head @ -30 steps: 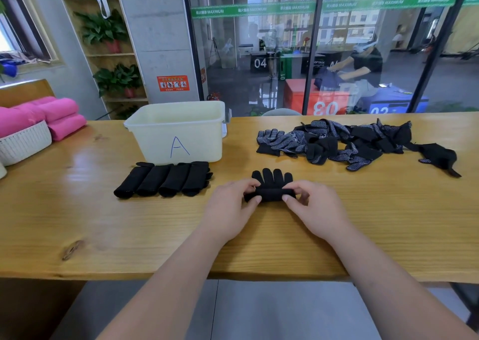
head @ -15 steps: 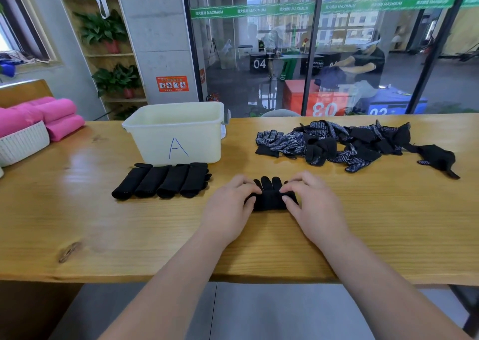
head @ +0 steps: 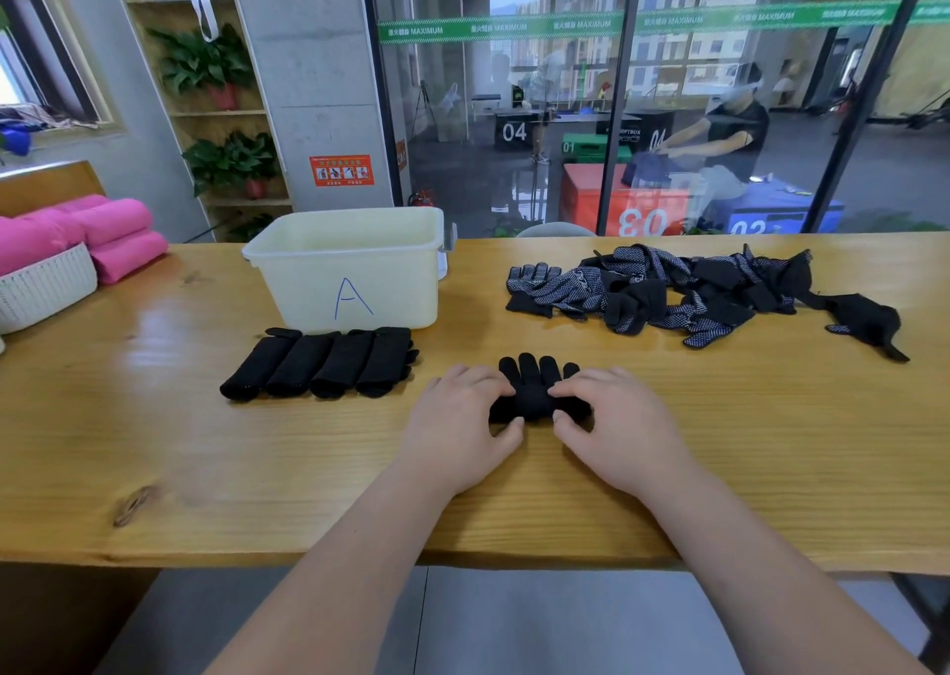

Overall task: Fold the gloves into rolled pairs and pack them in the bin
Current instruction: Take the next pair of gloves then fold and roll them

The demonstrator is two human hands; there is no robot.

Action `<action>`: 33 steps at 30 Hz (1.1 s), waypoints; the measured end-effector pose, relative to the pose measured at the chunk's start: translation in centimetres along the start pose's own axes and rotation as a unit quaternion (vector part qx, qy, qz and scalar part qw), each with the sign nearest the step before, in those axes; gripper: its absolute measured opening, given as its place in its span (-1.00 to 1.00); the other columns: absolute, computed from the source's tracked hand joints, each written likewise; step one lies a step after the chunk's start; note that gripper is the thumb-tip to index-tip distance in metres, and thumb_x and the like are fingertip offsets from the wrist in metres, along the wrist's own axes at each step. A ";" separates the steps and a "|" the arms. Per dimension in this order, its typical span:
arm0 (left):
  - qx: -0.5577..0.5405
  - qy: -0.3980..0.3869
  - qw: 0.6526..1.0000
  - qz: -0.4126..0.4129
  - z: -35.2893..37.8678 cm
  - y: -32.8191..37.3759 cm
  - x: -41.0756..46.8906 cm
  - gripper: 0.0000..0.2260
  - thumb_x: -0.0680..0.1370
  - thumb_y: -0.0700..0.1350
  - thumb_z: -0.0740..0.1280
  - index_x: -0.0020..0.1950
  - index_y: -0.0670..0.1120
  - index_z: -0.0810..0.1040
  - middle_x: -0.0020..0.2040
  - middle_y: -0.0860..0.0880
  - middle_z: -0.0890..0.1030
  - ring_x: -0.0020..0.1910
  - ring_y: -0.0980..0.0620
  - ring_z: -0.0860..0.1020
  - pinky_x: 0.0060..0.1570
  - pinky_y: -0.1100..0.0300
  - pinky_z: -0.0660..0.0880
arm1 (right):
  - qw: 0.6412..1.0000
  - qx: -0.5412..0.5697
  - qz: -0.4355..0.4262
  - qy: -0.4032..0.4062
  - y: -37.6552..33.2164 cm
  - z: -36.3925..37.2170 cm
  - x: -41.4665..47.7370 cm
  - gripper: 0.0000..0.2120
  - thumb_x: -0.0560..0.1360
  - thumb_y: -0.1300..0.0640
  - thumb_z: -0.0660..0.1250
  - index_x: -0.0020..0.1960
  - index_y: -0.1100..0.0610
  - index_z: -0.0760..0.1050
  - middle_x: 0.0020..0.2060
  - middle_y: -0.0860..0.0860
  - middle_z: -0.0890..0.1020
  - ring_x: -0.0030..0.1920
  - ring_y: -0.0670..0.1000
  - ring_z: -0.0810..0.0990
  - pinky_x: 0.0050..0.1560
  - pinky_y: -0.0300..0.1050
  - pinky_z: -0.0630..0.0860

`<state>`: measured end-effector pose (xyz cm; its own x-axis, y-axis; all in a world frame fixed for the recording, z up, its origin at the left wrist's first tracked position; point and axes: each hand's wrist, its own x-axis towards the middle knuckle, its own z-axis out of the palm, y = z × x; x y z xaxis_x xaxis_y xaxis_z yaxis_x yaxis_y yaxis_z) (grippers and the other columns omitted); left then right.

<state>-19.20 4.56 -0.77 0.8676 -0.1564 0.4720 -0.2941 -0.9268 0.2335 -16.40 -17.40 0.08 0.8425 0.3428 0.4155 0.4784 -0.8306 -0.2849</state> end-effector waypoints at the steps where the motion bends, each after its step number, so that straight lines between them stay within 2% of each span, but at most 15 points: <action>1: -0.004 -0.002 1.000 -0.001 0.0 -0.1 0.0 -0.64 0.58 0.18 0.37 0.32 0.08 0.65 0.28 0.24 0.57 0.27 0.14 0.45 0.27 0.12 0.45 | 1.000 0.001 -0.003 -0.003 0.0 0.0 0.0 -0.66 0.55 -0.13 0.33 0.29 -0.18 0.62 0.12 -0.30 0.62 0.14 -0.12 0.47 0.11 -0.12 0.53; 7: -0.036 -0.008 0.999 -0.013 -0.3 -0.2 0.1 -0.65 0.63 0.12 0.34 0.40 0.08 0.58 0.29 0.20 0.60 0.27 0.14 0.45 0.28 0.09 0.48 | 0.999 0.035 0.009 -0.012 0.1 -0.3 -0.2 -0.61 0.52 -0.01 0.40 0.34 -0.16 0.59 0.12 -0.31 0.60 0.15 -0.13 0.44 0.14 -0.14 0.51; 9: -0.043 -0.009 0.999 -0.024 -0.5 -0.1 0.1 -0.65 0.66 0.12 0.33 0.43 0.08 0.56 0.29 0.19 0.61 0.27 0.13 0.46 0.28 0.11 0.47 | 0.998 0.056 0.018 -0.013 0.1 -0.5 -0.2 -0.60 0.53 0.04 0.43 0.36 -0.16 0.58 0.06 -0.35 0.56 0.16 -0.14 0.45 0.15 -0.16 0.49; 12: -0.071 -0.014 0.996 -0.048 -0.8 0.0 0.0 -0.64 0.67 0.11 0.34 0.46 0.10 0.54 0.18 0.23 0.57 0.20 0.13 0.49 0.25 0.11 0.48 | 0.992 0.109 0.054 -0.015 0.2 -0.8 -0.3 -0.58 0.55 0.07 0.45 0.36 -0.23 0.57 -0.02 -0.37 0.45 0.05 -0.21 0.48 0.14 -0.18 0.47; 14: -0.099 -0.017 0.993 -0.068 -0.9 -0.1 0.0 -0.63 0.67 0.12 0.34 0.48 0.15 0.52 0.18 0.23 0.56 0.16 0.16 0.51 0.26 0.12 0.51 | 0.988 0.133 0.071 -0.011 0.4 -0.9 -0.3 -0.59 0.56 0.07 0.45 0.35 -0.26 0.57 -0.03 -0.31 0.46 0.02 -0.25 0.49 0.15 -0.19 0.49; 17: -0.128 -0.025 0.987 -0.088 -0.9 -0.4 0.0 -0.62 0.67 0.17 0.31 0.49 0.21 0.48 0.25 0.20 0.59 0.16 0.20 0.51 0.20 0.19 0.48 | 0.985 0.156 0.070 0.000 0.4 -0.9 -0.3 -0.64 0.57 0.08 0.45 0.31 -0.23 0.60 -0.10 -0.35 0.49 0.02 -0.22 0.48 0.00 -0.38 0.36; 18: -0.137 -0.025 0.986 -0.094 -0.9 -0.5 0.0 -0.63 0.67 0.19 0.31 0.49 0.23 0.48 0.27 0.19 0.60 0.17 0.20 0.51 0.18 0.20 0.47 | 0.984 0.166 0.070 0.005 0.4 -0.8 -0.3 -0.65 0.57 0.07 0.45 0.30 -0.22 0.61 -0.11 -0.36 0.52 0.02 -0.21 0.49 0.00 -0.38 0.36; 21: -0.184 -0.019 0.976 -0.117 -1.2 -0.6 0.0 -0.65 0.66 0.22 0.31 0.45 0.26 0.50 0.29 0.16 0.62 0.24 0.18 0.53 0.18 0.15 0.48 | 0.972 0.218 0.086 0.005 0.7 -0.6 -0.2 -0.69 0.57 0.04 0.46 0.27 -0.25 0.63 -0.01 -0.31 0.64 0.03 -0.19 0.58 0.12 -0.16 0.53; 25: -0.263 -0.015 0.953 -0.148 -1.4 -0.7 -0.3 -0.70 0.64 0.23 0.34 0.38 0.30 0.54 0.23 0.14 0.66 0.29 0.24 0.53 0.21 0.15 0.49 | 0.956 0.272 0.106 0.009 0.9 -0.3 0.0 -0.79 0.58 0.01 0.45 0.18 -0.21 0.67 -0.08 -0.19 0.73 -0.07 -0.11 0.66 0.03 -0.12 0.59; 29: -0.218 0.022 0.968 -0.125 -1.1 -0.7 -0.1 -0.68 0.66 0.16 0.35 0.41 0.20 0.55 0.19 0.23 0.60 0.15 0.23 0.55 0.19 0.12 0.56 | 0.974 0.198 0.103 0.031 1.0 0.0 0.0 -0.80 0.60 -0.09 0.40 0.21 -0.20 0.65 -0.17 -0.18 0.66 -0.24 -0.13 0.58 -0.13 -0.11 0.55; 33: -0.108 0.096 0.989 -0.030 -0.5 -0.6 0.0 -0.75 0.64 0.06 0.38 0.31 0.09 0.63 0.23 0.18 0.54 0.25 0.14 0.48 0.25 0.12 0.47 | 0.990 0.040 0.105 0.080 0.6 0.4 0.0 -0.75 0.62 -0.14 0.34 0.28 -0.17 0.58 -0.08 -0.20 0.60 -0.15 -0.12 0.54 -0.15 -0.06 0.54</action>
<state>-19.26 5.25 -0.52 0.7999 -0.0161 0.5999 -0.3415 -0.8342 0.4330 -15.97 -17.67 -0.45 0.8788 0.0862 0.4693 0.3196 -0.8367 -0.4448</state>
